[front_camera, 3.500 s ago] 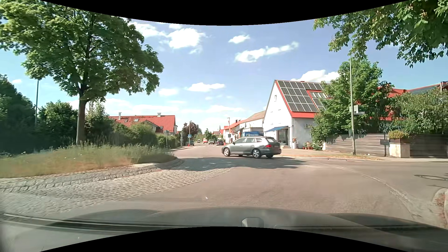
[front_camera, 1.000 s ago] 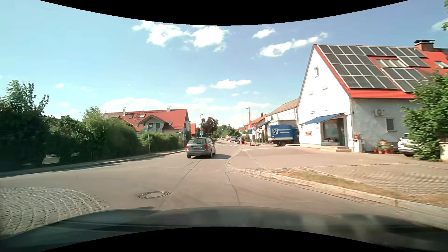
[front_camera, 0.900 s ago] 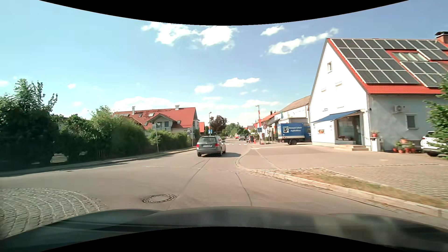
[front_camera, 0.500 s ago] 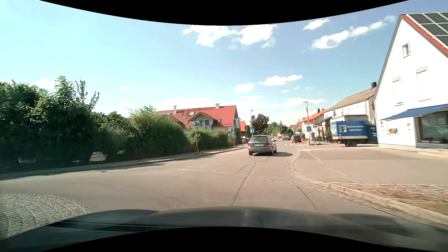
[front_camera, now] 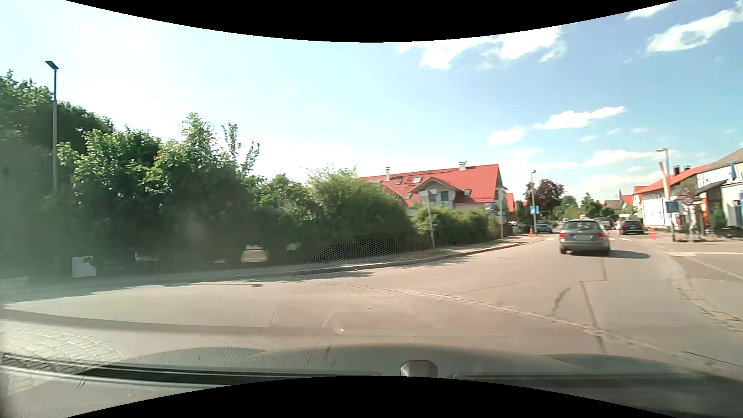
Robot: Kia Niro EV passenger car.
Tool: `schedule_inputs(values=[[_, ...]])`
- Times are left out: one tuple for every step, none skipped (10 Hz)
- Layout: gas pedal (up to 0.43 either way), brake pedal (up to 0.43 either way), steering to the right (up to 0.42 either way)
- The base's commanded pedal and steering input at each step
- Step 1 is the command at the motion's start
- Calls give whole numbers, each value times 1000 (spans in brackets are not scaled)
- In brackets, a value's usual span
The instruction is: Follow the waypoints while adhering to traffic rules and regulations
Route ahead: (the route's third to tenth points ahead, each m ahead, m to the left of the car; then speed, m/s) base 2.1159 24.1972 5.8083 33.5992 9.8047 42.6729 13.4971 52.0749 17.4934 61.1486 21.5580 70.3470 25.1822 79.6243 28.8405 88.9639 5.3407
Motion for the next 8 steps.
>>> schedule_inputs(values=[[47,6,-483],[47,6,-486],[47,6,-488],[47,6,-491],[47,6,-501],[47,6,-510],[47,6,-524],[47,6,-536]])
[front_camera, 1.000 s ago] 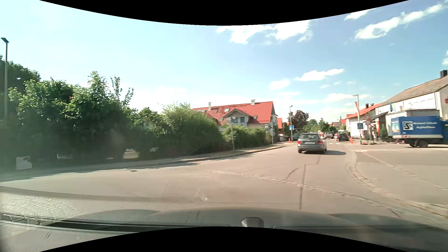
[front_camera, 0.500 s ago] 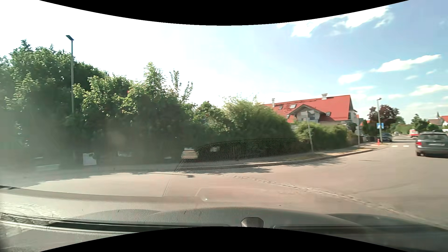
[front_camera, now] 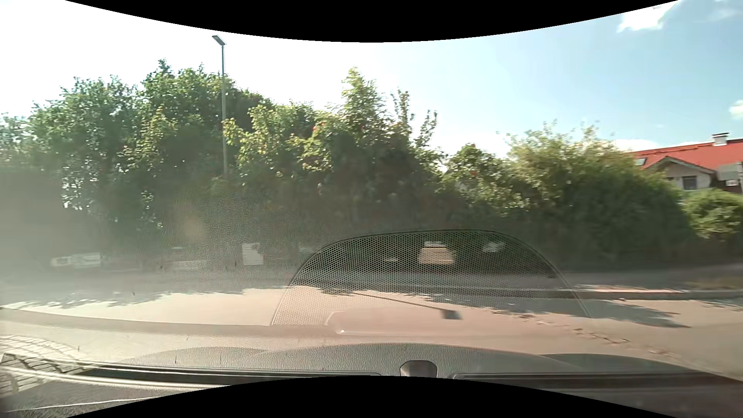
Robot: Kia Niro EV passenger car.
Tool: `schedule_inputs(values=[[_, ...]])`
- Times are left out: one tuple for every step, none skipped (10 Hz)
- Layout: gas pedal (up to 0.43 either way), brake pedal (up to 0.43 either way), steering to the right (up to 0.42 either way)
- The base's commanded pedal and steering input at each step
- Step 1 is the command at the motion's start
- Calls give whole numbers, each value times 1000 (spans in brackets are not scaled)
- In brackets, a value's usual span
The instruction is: Follow the waypoints while adhering to traffic rules and regulations
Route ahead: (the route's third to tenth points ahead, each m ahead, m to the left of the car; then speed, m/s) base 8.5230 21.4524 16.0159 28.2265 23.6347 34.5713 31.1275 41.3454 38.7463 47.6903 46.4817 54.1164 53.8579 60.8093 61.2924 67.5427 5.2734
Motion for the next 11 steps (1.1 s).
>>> schedule_inputs(values=[[47,6,-540],[47,6,-544],[47,6,-547],[47,6,-548],[47,6,-549],[47,6,-549],[47,6,-548],[47,6,-545],[47,6,-542],[47,6,-537],[47,6,-530]])
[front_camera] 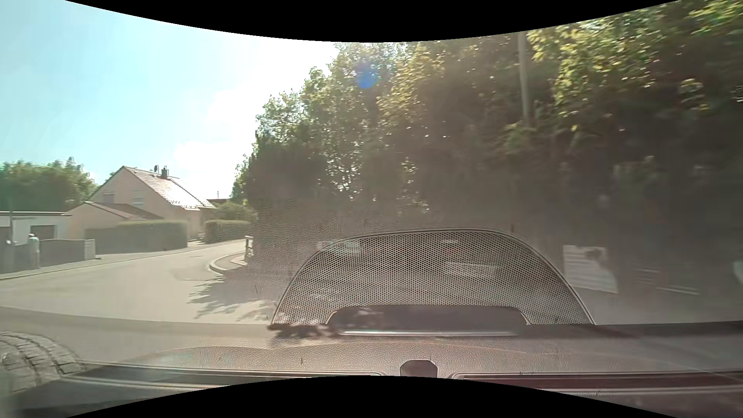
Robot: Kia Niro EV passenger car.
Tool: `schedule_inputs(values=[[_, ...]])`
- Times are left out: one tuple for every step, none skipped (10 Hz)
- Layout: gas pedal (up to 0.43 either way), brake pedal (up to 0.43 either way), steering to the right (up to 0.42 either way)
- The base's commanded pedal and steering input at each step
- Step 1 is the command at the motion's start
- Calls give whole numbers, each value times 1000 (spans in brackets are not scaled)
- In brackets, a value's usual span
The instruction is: Follow the waypoints while adhering to traffic rules and regulations
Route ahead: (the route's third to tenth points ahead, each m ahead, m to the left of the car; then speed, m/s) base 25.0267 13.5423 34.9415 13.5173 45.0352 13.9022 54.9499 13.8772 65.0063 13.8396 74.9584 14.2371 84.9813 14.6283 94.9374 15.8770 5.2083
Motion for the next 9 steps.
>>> schedule_inputs(values=[[47,6,-519],[59,6,-505],[79,6,-488],[87,6,-468],[98,6,-452],[110,6,-429],[110,6,-399],[110,6,-371],[110,6,-339]])
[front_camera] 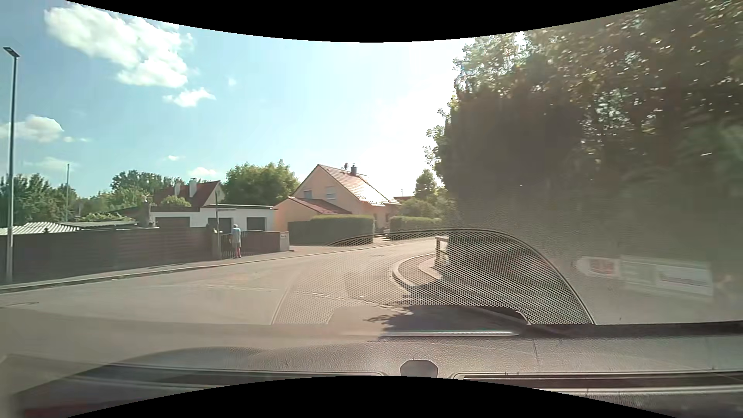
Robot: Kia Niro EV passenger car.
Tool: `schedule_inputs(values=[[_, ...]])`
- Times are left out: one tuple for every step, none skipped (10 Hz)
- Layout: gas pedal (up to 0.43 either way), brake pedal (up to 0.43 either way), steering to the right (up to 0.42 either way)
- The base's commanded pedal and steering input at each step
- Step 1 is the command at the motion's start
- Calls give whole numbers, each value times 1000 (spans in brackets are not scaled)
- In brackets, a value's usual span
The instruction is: Follow the waypoints while adhering to traffic rules and regulations
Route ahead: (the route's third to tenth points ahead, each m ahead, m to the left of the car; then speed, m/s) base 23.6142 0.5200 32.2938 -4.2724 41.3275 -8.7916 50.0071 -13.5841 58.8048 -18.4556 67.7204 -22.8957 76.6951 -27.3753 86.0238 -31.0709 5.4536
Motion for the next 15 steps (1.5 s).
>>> schedule_inputs(values=[[110,6,-293],[110,6,-246],[110,6,-197],[110,6,-154],[98,6,-121],[98,6,-99],[98,6,-69],[110,6,-38],[110,6,-8],[110,6,13],[110,6,39],[110,6,70],[110,6,99],[110,6,124],[118,6,151]])
